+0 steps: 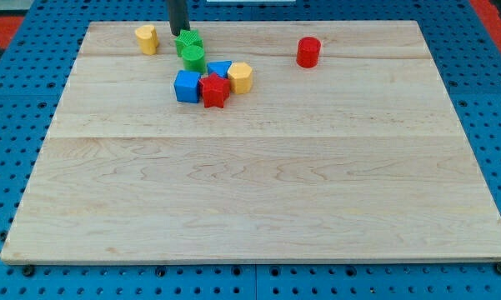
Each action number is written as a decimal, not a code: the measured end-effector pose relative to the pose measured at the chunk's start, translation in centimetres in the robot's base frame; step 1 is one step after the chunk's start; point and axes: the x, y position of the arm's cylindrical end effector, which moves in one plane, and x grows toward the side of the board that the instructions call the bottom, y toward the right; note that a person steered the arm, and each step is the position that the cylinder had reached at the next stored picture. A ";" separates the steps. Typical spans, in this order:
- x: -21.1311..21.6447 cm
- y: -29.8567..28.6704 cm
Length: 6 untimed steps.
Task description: Move the green star to the left of the red circle
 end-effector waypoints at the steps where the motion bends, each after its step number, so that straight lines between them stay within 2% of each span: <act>1: 0.0 0.0; 2: 0.0 0.2; 3: 0.0 -2.7; 5: 4.3 -1.8; 6: 4.9 2.7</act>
